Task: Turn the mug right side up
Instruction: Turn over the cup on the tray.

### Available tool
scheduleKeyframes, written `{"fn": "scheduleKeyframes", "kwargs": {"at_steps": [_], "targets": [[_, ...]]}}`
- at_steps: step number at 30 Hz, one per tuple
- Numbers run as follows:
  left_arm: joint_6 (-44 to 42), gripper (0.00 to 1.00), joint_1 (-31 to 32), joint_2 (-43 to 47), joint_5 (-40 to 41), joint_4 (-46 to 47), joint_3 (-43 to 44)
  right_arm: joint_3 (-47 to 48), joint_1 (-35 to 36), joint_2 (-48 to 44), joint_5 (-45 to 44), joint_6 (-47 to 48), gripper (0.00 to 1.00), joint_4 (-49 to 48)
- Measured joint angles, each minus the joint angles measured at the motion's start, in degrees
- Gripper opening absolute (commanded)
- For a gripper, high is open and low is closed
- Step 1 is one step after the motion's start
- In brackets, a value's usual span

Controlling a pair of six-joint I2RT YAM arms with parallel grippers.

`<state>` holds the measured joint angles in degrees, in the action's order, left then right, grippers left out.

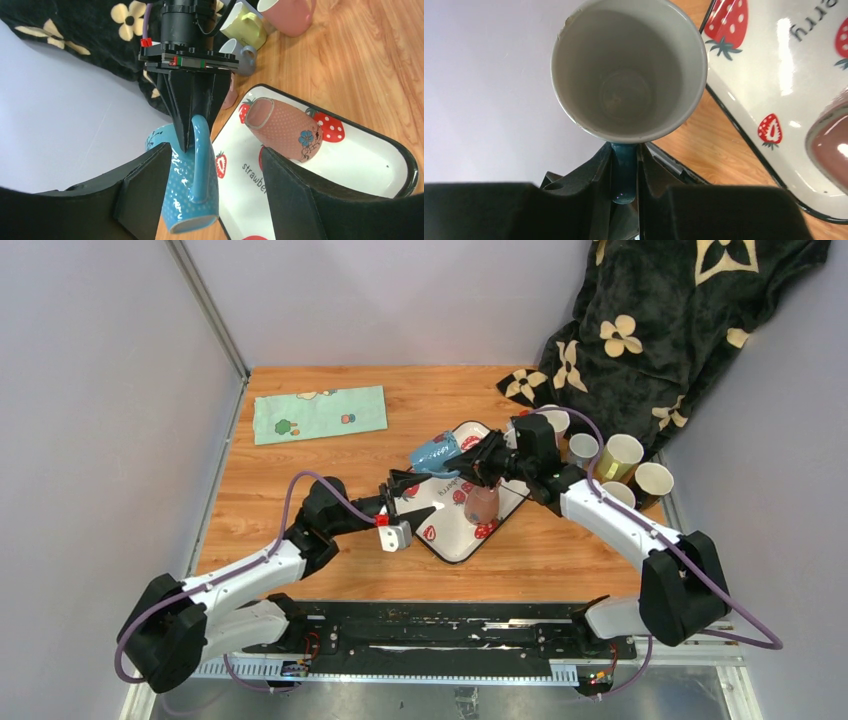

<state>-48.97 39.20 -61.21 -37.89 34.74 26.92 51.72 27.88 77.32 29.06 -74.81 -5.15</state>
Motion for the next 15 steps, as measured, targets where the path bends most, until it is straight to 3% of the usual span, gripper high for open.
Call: {"fn": "scheduleKeyframes", "kwargs": {"at_steps": [8, 15], "targets": [[5.22, 0.74, 0.00, 5.20, 2.23, 0.13, -2.78, -0.04, 0.02, -2.23, -7.15, 4.63, 0.00, 0.94], [17.97, 0.72, 0.02, 7.26, 6.29, 0.39, -3.15, -0.33, 0.07, -5.25, -13.18, 10.01, 0.00, 0.46]]}}
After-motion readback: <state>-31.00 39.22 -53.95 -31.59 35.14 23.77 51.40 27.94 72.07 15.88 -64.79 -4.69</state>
